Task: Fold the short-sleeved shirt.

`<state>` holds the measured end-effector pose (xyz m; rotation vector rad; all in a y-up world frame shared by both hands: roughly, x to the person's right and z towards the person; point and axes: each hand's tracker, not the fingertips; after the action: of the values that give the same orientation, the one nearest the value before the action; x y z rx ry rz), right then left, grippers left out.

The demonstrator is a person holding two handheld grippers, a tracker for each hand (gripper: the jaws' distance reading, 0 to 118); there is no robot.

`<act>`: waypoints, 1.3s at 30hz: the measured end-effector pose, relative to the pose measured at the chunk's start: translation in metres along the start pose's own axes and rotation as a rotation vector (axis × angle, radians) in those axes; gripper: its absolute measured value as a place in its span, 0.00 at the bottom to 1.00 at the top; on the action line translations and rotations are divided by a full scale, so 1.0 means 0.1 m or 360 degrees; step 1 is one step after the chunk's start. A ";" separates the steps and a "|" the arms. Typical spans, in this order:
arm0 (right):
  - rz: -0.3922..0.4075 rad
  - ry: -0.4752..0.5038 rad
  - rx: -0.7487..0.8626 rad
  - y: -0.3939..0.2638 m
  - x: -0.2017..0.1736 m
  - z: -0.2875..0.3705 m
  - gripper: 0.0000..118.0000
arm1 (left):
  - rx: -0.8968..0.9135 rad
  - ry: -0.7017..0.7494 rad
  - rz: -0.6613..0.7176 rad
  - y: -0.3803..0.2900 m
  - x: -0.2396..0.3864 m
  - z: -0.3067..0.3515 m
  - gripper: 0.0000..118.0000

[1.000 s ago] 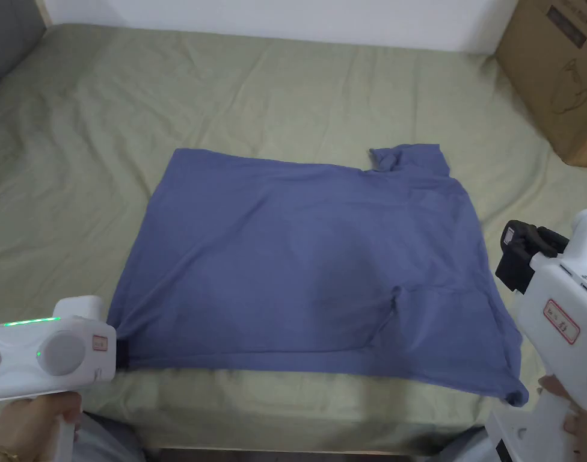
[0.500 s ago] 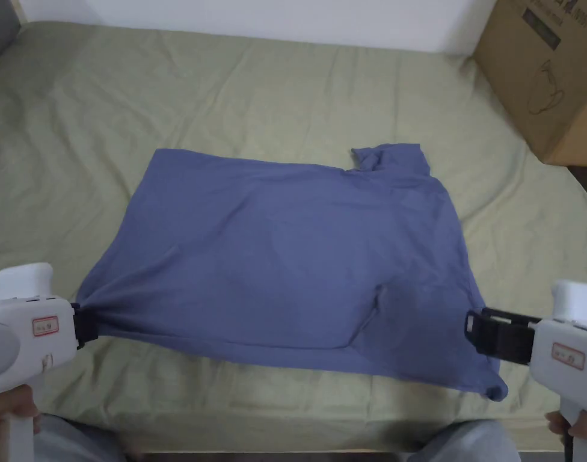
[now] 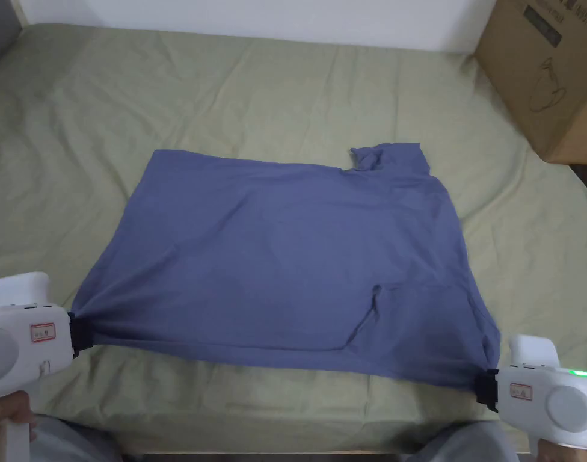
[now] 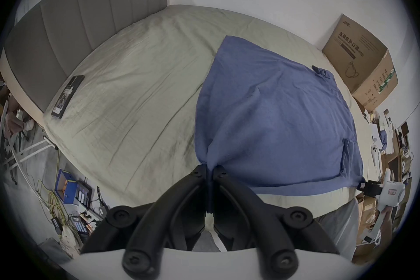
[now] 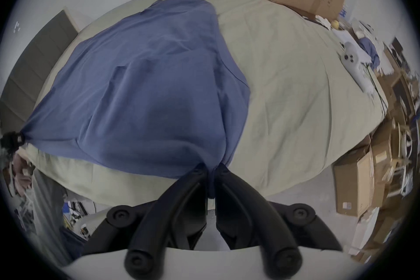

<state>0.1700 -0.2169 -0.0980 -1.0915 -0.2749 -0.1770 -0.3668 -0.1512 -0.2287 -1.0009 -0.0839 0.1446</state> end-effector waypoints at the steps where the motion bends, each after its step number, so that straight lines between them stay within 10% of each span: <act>1: -0.0002 0.0017 0.0000 0.05 0.04 0.06 0.04 | -0.0001 -0.0012 0.0022 0.02 0.00 0.01 0.03; 8: -0.0181 0.0197 0.0192 0.67 0.09 0.65 0.04 | 0.0062 -0.0145 0.0169 0.39 -0.01 0.04 0.03; 26: -0.0215 -0.0058 0.0016 2.41 -0.20 -0.57 0.04 | 0.0012 0.0058 0.0102 1.84 0.65 -1.38 0.04; 29: -0.0215 -0.0091 0.0032 2.52 -0.19 -0.65 0.05 | 0.0014 0.0128 0.0086 1.89 0.69 -1.52 0.39; 30: -0.0210 -0.0089 0.0036 2.55 -0.17 -0.65 0.15 | 0.0025 0.0144 0.0084 1.90 0.68 -1.52 0.61; 31: -0.0199 -0.0105 0.0030 2.57 -0.17 -0.65 0.45 | 0.0034 0.0147 0.0086 1.90 0.67 -1.51 0.83; 33: -0.0182 -0.0141 0.0030 2.56 -0.14 -0.60 0.95 | 0.0127 0.0148 0.0104 1.91 0.64 -1.41 0.88; 39: -0.0164 -0.0119 0.0335 2.30 -0.05 0.00 0.94 | 0.0461 0.0141 -0.0044 1.74 0.59 -0.75 0.88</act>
<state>0.2288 -0.1129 -0.2945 -0.8765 -0.4085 -0.1947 -0.3126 -0.1117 -0.4157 -0.7154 0.0048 0.0836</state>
